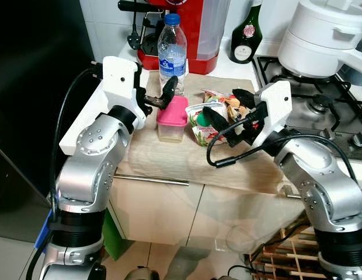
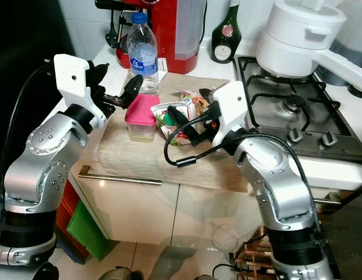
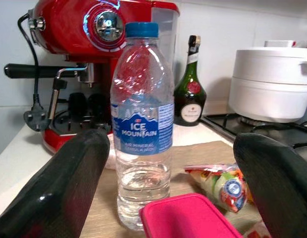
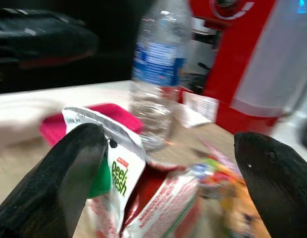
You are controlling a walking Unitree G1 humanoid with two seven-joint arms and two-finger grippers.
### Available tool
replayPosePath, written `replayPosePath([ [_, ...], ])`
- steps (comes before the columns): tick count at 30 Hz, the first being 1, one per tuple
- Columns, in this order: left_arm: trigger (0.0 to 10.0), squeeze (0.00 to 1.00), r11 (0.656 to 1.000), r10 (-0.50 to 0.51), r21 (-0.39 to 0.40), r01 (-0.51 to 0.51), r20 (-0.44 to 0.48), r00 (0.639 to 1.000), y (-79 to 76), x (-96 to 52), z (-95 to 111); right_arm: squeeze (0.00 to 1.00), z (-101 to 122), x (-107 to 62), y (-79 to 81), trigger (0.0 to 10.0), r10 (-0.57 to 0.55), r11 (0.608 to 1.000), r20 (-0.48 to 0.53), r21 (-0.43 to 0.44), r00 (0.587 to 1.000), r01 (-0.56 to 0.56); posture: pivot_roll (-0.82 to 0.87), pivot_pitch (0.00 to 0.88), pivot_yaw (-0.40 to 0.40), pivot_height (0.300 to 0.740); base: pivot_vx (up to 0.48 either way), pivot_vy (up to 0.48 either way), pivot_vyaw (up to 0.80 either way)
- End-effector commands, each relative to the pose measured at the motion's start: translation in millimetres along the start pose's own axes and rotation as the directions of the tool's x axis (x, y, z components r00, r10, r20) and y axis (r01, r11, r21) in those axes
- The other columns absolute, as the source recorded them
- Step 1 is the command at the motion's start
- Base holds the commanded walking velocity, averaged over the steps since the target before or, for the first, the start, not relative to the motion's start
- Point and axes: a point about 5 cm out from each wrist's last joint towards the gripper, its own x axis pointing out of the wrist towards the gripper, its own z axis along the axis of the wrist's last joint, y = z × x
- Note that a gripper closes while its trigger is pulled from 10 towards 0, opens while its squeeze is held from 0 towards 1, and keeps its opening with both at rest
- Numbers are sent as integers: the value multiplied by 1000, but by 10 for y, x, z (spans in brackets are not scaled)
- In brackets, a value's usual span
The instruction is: Restocking fridge
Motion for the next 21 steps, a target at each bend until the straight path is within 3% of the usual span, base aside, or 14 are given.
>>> replayPosePath([
  [1, 10000, 0, 1000, -7, -5, 7, 22, 1000, 7, 18, 49, 51, -121, -58, -159, 10000, -119, 993, -65, -9, 991, 119, -1, 0, -5, 740, 0, 0, 0],
  [4, 10000, 0, 1000, 9, -20, -9, 20, 1000, 29, 15, 46, 43, -136, -92, -260, 10000, -211, 978, -63, -9, 975, 211, -3, 0, -2, 740, 0, 0, 0],
  [6, 10000, 0, 999, 34, -35, -33, 31, 999, 39, 3, 58, 43, -144, -163, -294, 10000, -374, 927, -22, 25, 927, 374, -15, 0, 13, 740, 0, 0, 0],
  [8, 10000, 0, 998, 60, -30, -59, 34, 998, 51, -13, 41, 35, -168, -209, -254, 10000, -457, 888, 2, 62, 890, 456, -17, 0, 17, 740, 0, 0, 0],
  [9, 10000, 0, 998, 60, -30, -59, 34, 998, 51, -13, 41, 35, -168, -209, -254, 10000, -457, 888, 2, 62, 890, 456, -17, 0, 17, 740, 0, 0, 0],
  [10, 10000, 0, 995, 85, -54, -83, 22, 996, 63, -27, -18, 35, -213, -199, -133, 10000, -470, 880, 13, 84, 882, 468, -25, 0, 30, 740, 0, 0, 0],
  [13, 10000, 0, 989, 107, -99, -106, 1, 994, 60, -4, -83, 43, -288, -135, 29, 10000, -466, 878, 11, 124, 885, 461, -29, 0, 43, 740, 0, 0, 0],
  [15, 10000, 0, 989, 103, -103, -102, 4, 995, 52, 9, -76, 43, -294, -118, 58, 10000, -460, 880, 13, 136, 888, 454, -30, 0, 46, 740, 0, 0, 0],
  [16, 10000, 0, 991, 90, -103, -89, 11, 996, 37, 27, -61, 47, -266, -77, 127, 10000, -411, 899, 41, 182, 911, 398, -29, 0, 51, 740, 0, 0, 0],
  [21, 10000, 0, 992, 86, -98, -84, 11, 996, 49, 35, -48, 47, -233, -35, 213, 10000, -316, 928, 65, 229, 947, 294, -17, 0, 61, 740, 0, 0, 0],
])
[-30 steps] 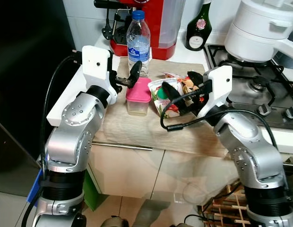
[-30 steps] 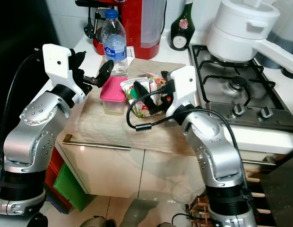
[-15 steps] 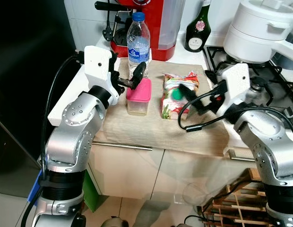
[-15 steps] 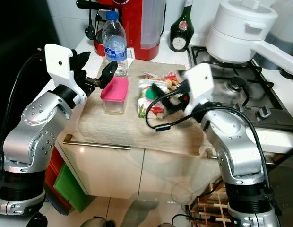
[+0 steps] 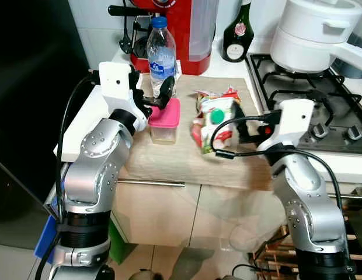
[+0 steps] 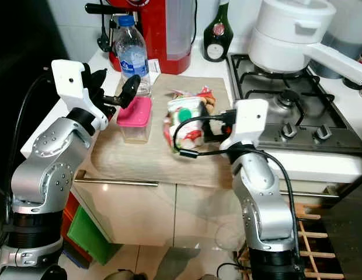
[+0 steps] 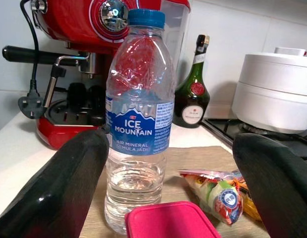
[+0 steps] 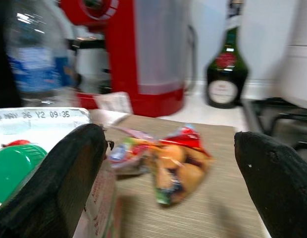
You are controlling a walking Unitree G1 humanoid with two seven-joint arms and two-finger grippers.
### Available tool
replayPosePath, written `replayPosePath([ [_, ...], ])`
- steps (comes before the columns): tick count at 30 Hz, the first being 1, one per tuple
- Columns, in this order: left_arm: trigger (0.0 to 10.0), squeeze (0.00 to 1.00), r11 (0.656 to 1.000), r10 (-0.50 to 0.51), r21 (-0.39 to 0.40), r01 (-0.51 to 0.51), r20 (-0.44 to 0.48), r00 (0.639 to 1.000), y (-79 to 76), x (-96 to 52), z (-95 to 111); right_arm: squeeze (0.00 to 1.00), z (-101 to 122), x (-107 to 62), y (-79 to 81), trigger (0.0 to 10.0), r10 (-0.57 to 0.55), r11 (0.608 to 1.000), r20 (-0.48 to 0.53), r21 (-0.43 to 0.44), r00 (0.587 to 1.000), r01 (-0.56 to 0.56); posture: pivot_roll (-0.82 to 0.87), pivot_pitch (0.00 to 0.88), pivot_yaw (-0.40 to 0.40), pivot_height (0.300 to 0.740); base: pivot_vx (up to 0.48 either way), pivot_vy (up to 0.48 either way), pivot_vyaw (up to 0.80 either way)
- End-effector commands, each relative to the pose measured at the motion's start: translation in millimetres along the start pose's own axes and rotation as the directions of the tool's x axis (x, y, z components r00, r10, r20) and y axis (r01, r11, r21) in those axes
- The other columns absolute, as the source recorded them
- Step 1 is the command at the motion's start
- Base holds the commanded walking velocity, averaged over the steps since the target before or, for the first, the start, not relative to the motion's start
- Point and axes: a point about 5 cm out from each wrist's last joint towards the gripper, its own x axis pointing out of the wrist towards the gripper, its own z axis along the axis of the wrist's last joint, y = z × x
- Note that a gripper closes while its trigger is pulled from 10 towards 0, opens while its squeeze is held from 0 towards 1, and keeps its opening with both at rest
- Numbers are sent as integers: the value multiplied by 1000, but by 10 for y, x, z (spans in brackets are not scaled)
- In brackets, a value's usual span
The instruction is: Restocking fridge
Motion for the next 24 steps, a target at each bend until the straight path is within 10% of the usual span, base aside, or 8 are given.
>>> replayPosePath([
  [1, 10000, 0, 1000, -4, 9, 4, 14, 1000, 7, 26, 50, 47, 26, -13, 53, 10000, 55, 998, 8, 25, 998, -55, -17, 0, 61, 740, 0, 0, 0],
  [9, 10000, 0, 1000, 5, 17, -5, 18, 1000, 32, 30, 66, 47, 86, 17, -116, 10000, -25, 1000, 31, -12, 999, 25, 0, 0, 65, 740, 0, 0, 0],
  [15, 10000, 0, 998, -60, 34, 59, 32, 998, -15, 75, 78, 47, 263, 4, -455, 10000, -200, 948, 133, -224, 971, 226, -15, 0, 75, 740, 0, 0, 0],
  [24, 10000, 0, 963, -239, 140, 232, 35, 970, 159, 257, 143, 43, 335, -60, -692, 10000, -322, 918, 163, -187, 933, 350, -42, 0, 76, 740, 0, 0, 0],
])
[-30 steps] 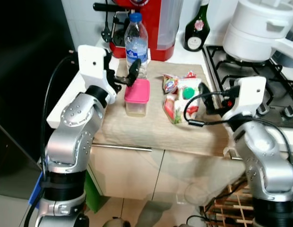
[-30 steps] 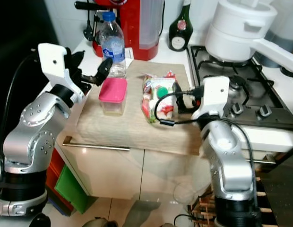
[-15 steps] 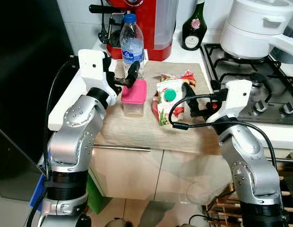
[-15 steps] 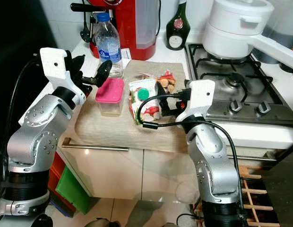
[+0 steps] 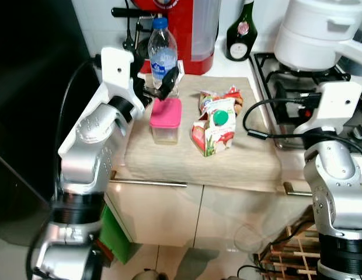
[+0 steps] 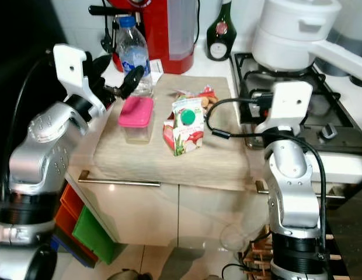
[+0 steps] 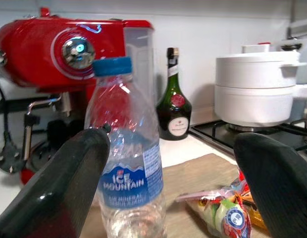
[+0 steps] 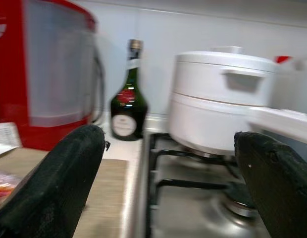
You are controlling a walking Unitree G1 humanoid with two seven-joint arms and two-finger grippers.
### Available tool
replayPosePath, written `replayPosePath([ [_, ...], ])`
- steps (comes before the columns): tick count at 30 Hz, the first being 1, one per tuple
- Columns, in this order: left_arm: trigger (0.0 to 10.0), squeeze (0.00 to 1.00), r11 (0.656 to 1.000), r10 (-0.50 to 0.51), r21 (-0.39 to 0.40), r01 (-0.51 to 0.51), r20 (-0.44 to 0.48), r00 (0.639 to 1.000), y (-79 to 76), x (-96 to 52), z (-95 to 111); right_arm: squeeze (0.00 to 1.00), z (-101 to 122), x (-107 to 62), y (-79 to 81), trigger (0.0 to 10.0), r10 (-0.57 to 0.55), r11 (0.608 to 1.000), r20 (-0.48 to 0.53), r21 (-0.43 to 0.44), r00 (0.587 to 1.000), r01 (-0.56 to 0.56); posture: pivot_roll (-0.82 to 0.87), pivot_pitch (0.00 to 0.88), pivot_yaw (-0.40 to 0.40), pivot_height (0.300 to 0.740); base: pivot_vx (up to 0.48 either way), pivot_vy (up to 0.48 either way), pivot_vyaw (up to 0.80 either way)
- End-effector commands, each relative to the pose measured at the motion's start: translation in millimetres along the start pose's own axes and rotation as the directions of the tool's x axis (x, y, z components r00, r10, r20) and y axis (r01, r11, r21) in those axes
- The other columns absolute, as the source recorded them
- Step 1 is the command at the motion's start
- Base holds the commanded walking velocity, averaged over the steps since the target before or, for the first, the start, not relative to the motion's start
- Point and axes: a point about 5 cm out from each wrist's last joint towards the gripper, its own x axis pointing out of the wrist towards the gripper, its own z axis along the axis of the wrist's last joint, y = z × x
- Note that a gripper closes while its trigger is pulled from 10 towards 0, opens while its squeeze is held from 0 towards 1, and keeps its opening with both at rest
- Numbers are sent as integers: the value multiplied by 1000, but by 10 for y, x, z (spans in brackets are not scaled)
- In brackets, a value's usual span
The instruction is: Restocking fridge
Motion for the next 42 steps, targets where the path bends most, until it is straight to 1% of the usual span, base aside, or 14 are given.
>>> replayPosePath([
  [1, 10000, 0, 998, -58, 3, 58, -3, 998, -5, 26, -19, 43, 9, -6, -27, 10000, -13, 1000, 2, 18, 1000, 12, -42, 0, 76, 740, 0, 0, 0],
  [5, 10000, 0, 975, -221, -22, 221, -9, 975, 61, 97, -31, 43, -139, -135, -204, 10000, -18, 994, -85, 102, 996, 27, -82, 0, 90, 740, 0, 0, 0],
  [7, 10000, 0, 962, -273, -28, 272, -15, 962, 64, 106, -34, 47, -158, -157, -251, 10000, -22, 993, -98, 110, 995, 33, -89, 0, 95, 740, 0, 0, 0],
  [10, 10000, 0, 923, -384, -20, 383, -18, 923, 56, 123, -33, 51, -132, -156, -309, 10000, -36, 994, -87, 103, 996, 45, -107, 0, 110, 740, 0, 0, 0],
  [15, 10000, 0, 855, -517, 34, 517, 4, 856, 5, 221, 48, 47, -75, -125, -259, 10000, -21, 994, -58, 105, 998, 27, -112, 0, 113, 740, 0, 0, 0],
  [16, 10000, 0, 855, -517, 34, 517, 4, 856, 5, 221, 48, 47, -75, -125, -259, 10000, -21, 994, -58, 105, 998, 27, -112, 0, 113, 740, 0, 0, 0],
  [17, 10000, 0, 827, -562, 42, 561, 12, 827, -20, 284, 83, 51, -71, -131, -203, 10000, 2, 994, -56, 110, 998, 4, -111, 0, 111, 740, 0, 0, 0],
  [18, 10000, 0, 815, -579, 48, 578, 15, 815, -35, 311, 93, 43, -73, -136, -178, 10000, 13, 994, -57, 112, 998, -6, -109, 0, 109, 740, 0, 0, 0],
  [23, 10000, 0, 793, -608, 48, 607, 21, 794, -98, 407, 79, 47, -57, -174, -60, 10000, 80, 988, -48, 137, 996, -73, -121, 0, 112, 740, 0, 0, 0],
  [25, 10000, 0, 783, -622, 28, 621, 14, 783, -149, 434, -10, 47, 2, -211, 35, 10000, 134, 979, -29, 157, 991, -128, -154, 0, 109, 740, 0, 0, 0],
  [28, 10000, 0, 764, -645, 8, 645, 14, 764, -207, 444, -73, 47, 39, -244, 77, 10000, 166, 973, -22, 168, 986, -160, -172, 0, 103, 740, 0, 0, 0],
  [34, 10000, 0, 738, -674, -33, 674, 28, 738, -266, 466, -119, 47, 23, -279, 111, 10000, 190, 967, -39, 178, 981, -180, -181, 0, 91, 740, 0, 0, 0],
  [37, 10000, 0, 711, -701, -60, 701, 27, 713, -294, 455, -153, 51, 21, -295, 110, 10000, 194, 966, -49, 182, 980, -183, -172, 0, 88, 740, 0, 0, 0],
  [42, 10000, 0, 702, -709, -76, 708, 22, 705, -299, 450, -185, 51, 16, -300, 106, 10000, 194, 966, -57, 183, 979, -181, -168, 0, 89, 740, 0, 0, 0],
])
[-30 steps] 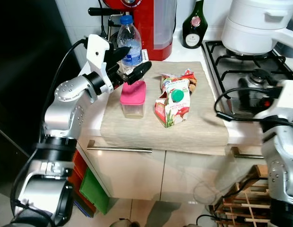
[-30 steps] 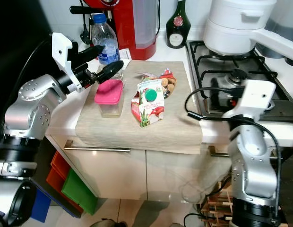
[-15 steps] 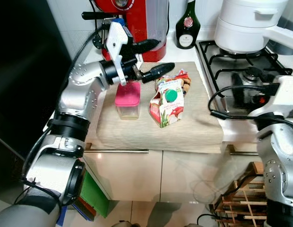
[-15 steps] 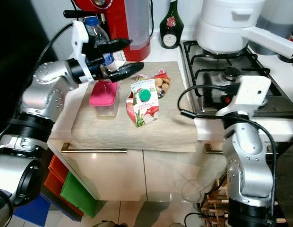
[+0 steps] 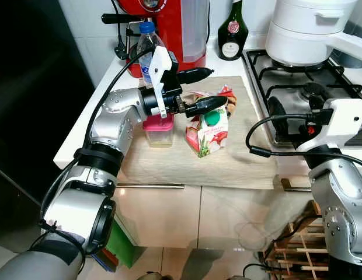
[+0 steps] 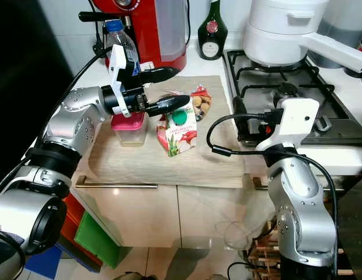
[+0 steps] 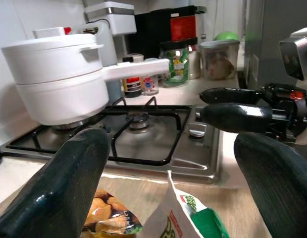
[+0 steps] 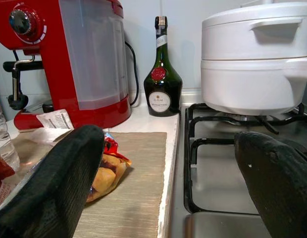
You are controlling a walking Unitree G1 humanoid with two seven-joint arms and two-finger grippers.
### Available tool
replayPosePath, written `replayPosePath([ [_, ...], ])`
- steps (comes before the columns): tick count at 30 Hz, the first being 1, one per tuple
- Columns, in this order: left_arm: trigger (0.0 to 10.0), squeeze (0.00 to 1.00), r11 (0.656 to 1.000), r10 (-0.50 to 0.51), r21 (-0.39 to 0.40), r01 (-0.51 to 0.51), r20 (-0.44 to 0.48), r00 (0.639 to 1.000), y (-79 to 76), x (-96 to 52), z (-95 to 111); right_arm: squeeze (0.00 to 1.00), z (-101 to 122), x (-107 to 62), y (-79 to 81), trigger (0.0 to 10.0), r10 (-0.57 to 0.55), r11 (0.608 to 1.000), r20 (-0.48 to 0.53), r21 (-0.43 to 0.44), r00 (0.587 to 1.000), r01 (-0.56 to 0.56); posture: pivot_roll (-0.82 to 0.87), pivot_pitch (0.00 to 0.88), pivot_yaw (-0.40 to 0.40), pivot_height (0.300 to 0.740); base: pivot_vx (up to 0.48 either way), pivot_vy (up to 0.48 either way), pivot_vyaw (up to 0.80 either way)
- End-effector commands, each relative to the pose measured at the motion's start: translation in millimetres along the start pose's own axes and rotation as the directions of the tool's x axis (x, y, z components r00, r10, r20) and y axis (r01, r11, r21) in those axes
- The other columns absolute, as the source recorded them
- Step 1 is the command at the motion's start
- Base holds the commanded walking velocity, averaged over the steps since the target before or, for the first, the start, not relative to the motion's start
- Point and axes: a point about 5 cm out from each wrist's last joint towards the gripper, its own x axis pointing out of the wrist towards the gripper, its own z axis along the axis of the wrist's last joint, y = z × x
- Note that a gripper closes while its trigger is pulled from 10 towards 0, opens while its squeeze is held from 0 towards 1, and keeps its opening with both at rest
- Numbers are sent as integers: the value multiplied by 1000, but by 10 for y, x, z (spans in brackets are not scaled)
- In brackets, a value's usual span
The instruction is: Restocking fridge
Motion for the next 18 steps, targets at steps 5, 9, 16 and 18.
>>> replayPosePath([
  [5, 10000, 0, 998, -22, -60, 20, -42, 999, -2, 23, -92, 55, 17, -3, 66, 10000, 24, 1000, -5, 14, 1000, -24, -169, 0, 91, 740, 0, 0, 0],
  [9, 10000, 0, 990, -15, -140, 16, 9, 1000, 9, 42, -86, 47, 10, -5, 76, 10000, 26, 1000, -9, 16, 1000, -26, -175, 0, 92, 740, 0, 0, 0],
  [16, 10000, 0, 986, -17, -163, 24, 43, 999, 27, 92, -45, 51, 33, 6, 88, 10000, 28, 1000, -7, 12, 1000, -28, -183, 0, 107, 740, 0, 0, 0],
  [18, 10000, 0, 983, -22, -183, 29, 44, 999, 33, 104, -47, 51, 33, -2, 110, 10000, 27, 1000, -5, 16, 1000, -27, -184, 0, 120, 740, 0, 0, 0],
])
